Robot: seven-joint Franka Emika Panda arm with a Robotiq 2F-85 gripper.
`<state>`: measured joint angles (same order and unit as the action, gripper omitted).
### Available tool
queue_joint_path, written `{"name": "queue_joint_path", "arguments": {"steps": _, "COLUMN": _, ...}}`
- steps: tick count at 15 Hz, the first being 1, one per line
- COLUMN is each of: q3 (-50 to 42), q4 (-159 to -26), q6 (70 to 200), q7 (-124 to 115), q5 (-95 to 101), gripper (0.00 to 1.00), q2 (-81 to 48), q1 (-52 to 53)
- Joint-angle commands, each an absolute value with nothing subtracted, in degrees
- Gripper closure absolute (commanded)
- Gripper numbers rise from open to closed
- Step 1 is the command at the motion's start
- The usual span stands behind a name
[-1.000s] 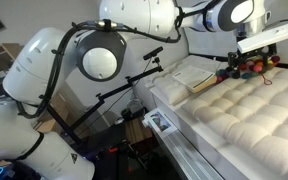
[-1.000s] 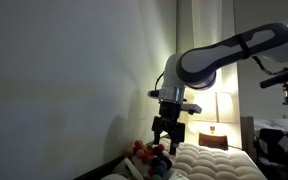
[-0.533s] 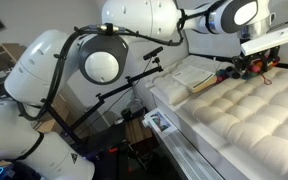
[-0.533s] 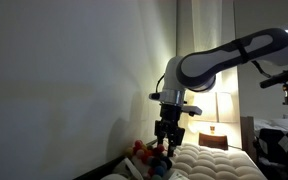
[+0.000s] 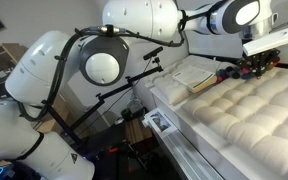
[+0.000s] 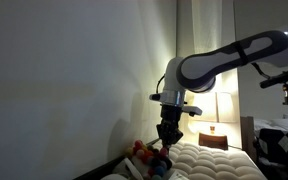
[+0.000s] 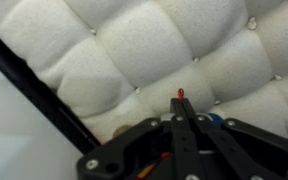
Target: Put the colorful object in between the two cushions.
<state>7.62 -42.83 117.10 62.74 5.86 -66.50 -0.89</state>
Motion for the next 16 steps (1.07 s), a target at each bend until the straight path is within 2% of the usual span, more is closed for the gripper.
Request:
{"name": "queue_joint_path", "arguments": {"steps": 1, "q3": 6.2, "q4": -40.9, "q6": 116.1, "q7": 61.7, "q5": 7.9, "gripper": 1.00, "q2": -66.2, "q1": 0.7}}
{"name": "queue_joint_path", "arguments": {"steps": 16, "q3": 6.5, "q4": -48.4, "q6": 122.8, "q7": 59.6, "q5": 14.7, "gripper": 1.00, "q2": -53.5, "q1": 11.2}}
